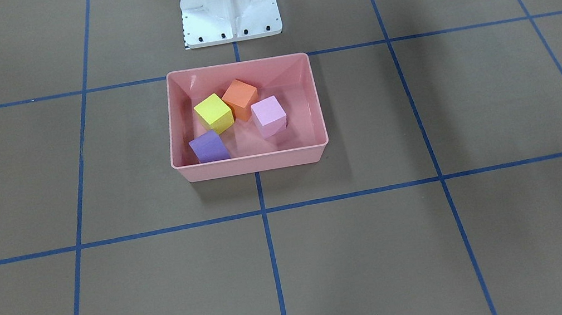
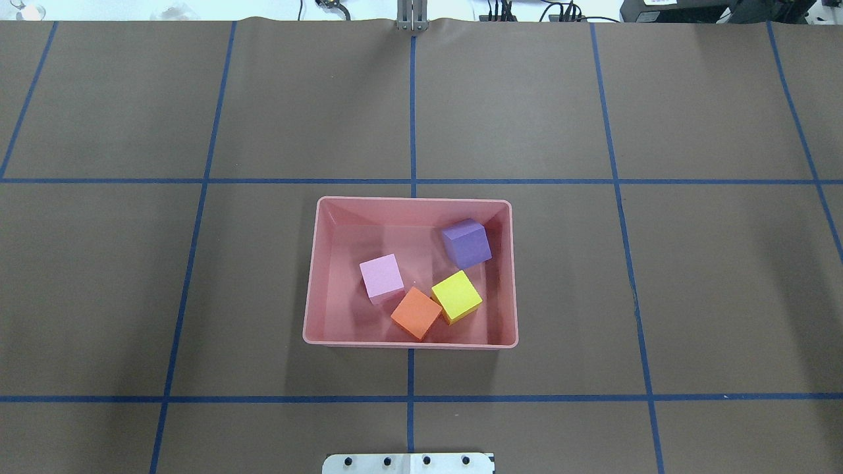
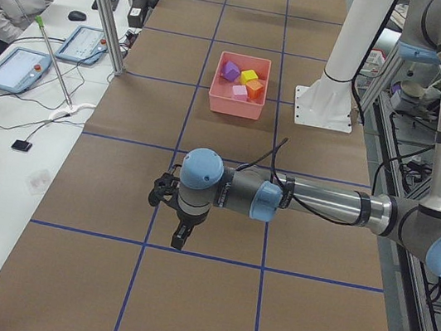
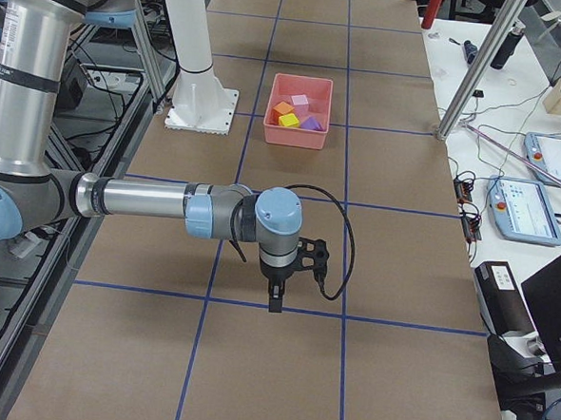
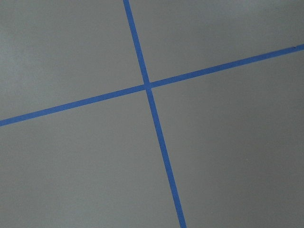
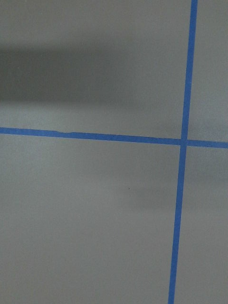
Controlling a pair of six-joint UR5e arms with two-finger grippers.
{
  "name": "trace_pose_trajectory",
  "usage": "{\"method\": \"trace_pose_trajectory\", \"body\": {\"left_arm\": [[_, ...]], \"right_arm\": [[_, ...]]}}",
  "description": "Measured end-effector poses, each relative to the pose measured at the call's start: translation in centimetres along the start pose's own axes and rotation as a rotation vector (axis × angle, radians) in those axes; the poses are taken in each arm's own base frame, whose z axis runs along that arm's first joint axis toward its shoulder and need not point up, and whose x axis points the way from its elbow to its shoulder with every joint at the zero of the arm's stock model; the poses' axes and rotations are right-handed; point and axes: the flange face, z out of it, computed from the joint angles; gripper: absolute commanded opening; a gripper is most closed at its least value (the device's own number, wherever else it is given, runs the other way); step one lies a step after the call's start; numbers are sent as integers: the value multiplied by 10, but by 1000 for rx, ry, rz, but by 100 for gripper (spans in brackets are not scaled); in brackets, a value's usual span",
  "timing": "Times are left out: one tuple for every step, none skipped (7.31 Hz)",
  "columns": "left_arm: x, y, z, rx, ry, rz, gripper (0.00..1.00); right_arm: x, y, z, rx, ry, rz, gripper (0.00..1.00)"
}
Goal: Place blocks into pink bin with both arms
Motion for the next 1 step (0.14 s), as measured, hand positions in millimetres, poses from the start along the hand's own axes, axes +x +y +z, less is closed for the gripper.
{"method": "trace_pose_trajectory", "body": {"left_arm": [[0,0,0,0,0,0,100]], "right_arm": [[0,0,0,0,0,0,100]]}}
